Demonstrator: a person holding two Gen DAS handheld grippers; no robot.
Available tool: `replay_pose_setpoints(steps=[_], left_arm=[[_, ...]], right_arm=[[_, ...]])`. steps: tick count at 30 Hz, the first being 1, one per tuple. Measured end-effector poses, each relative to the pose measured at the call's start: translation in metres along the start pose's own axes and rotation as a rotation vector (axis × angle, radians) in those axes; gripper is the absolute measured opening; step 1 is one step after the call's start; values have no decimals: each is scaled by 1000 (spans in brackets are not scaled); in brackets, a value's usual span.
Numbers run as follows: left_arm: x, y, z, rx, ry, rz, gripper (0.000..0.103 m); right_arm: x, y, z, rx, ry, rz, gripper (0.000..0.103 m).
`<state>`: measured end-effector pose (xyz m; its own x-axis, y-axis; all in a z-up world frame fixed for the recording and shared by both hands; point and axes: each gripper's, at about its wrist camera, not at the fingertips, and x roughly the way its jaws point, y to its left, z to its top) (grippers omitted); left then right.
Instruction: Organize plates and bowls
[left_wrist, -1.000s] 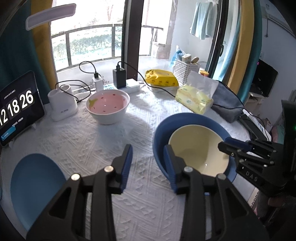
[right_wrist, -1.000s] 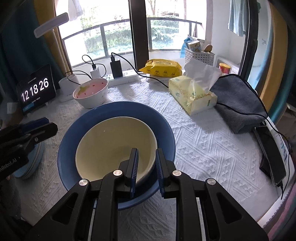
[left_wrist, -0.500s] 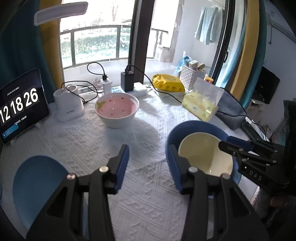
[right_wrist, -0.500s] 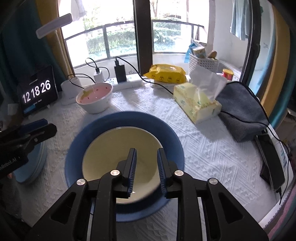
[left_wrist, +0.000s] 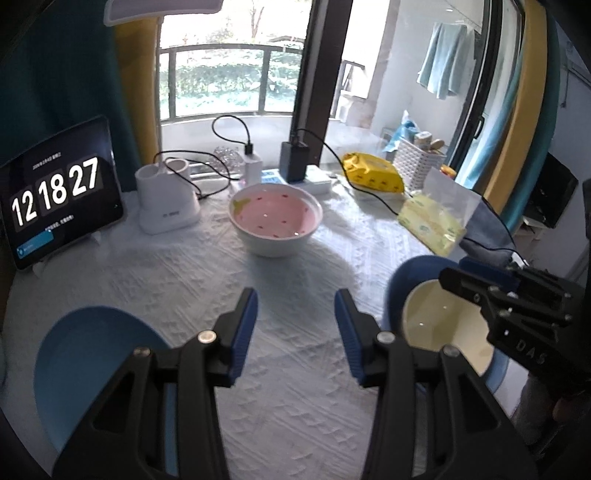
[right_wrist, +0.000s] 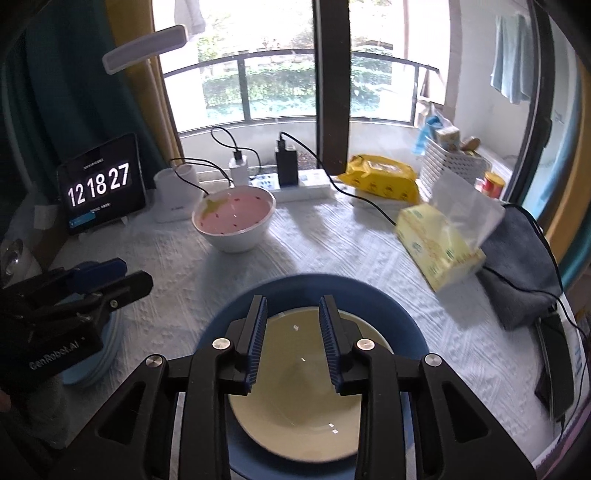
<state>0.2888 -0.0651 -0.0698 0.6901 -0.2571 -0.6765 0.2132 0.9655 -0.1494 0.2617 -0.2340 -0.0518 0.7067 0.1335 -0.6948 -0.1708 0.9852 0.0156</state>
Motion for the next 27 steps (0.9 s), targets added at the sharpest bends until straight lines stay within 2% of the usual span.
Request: replay_pose_setpoints(steps=[9, 19, 27], left_arm=[[5, 14, 7, -1, -40, 29, 45], [16, 36, 23, -18, -38, 24, 45], [26, 48, 38, -13, -29, 21, 45]], right_arm=[[16, 14, 21, -5, -1, 22, 32], [34, 30, 46, -36, -1, 27, 32], [52, 37, 66, -15, 7, 33, 32]])
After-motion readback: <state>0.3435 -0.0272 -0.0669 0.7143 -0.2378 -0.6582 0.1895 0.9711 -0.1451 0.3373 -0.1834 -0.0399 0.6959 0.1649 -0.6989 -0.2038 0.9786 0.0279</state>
